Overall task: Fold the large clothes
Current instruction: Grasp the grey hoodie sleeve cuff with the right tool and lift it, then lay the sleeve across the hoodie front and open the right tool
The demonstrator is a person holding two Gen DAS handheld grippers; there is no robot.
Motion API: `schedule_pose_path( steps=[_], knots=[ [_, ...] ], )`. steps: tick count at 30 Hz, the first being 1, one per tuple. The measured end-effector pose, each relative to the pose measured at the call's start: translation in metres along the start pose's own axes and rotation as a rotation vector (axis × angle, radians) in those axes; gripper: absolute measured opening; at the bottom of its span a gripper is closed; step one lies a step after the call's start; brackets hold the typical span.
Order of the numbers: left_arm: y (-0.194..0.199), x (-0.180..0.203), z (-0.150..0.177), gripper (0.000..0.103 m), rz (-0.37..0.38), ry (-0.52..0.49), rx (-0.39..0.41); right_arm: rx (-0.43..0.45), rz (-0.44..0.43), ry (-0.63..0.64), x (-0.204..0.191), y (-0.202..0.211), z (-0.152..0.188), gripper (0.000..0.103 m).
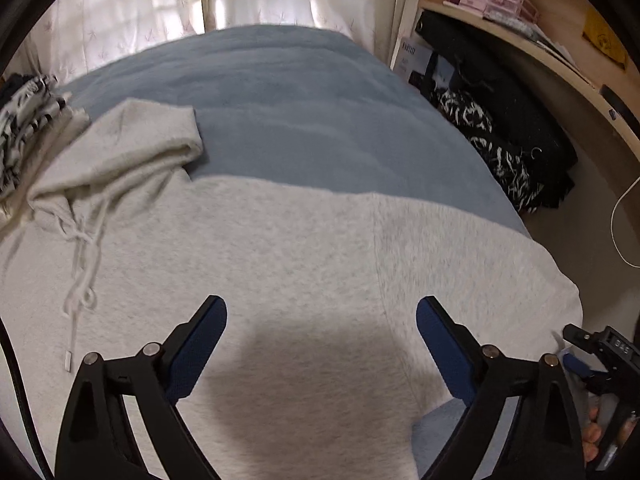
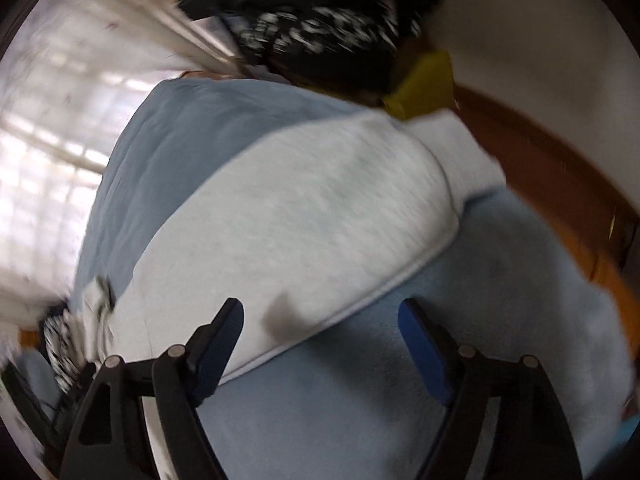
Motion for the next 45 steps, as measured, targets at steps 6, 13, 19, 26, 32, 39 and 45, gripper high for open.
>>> schedule_pose_path(
  steps=[6,13,19,26,32,39,45],
  knots=[
    [-0.009,0.002,0.011,0.068,0.032,-0.012,-0.054,0.087,-0.054,-0.112,0.012,-0.011,-0.013,0.063],
    [0.017,-0.03,0.005,0.055,-0.029,-0.035,-0.014,0.255,0.008,0.033,-0.039,0.018,-0.02,0.011],
    [0.059,-0.083,0.0,0.055,-0.088,0.003,0.048,0.393,-0.2,0.427,-0.181,0.094,0.032,0.01],
    [0.11,-0.169,0.017,0.055,-0.153,0.114,0.132,0.235,-0.305,0.826,-0.31,0.065,0.162,0.011],
    [0.108,-0.227,0.054,0.055,-0.185,0.176,0.073,0.012,-0.228,1.035,-0.328,-0.02,0.268,0.025],
    [0.098,-0.236,0.077,0.055,-0.115,0.184,0.042,-0.06,-0.28,1.027,-0.302,-0.024,0.293,0.055],
    [0.097,-0.204,0.077,0.055,-0.024,0.126,0.053,-0.055,-0.322,0.893,-0.28,0.002,0.274,0.055]
  ],
)
Point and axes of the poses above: each gripper's, at about its wrist camera, not at the fingertips, and y roughly against the way its jaws point, x to its right, z to its underside, the point moved 3 cm from there along -y, roughly the way its jaws point, and after that the axes turned 7 degrees about x, right-handed, at the moved point
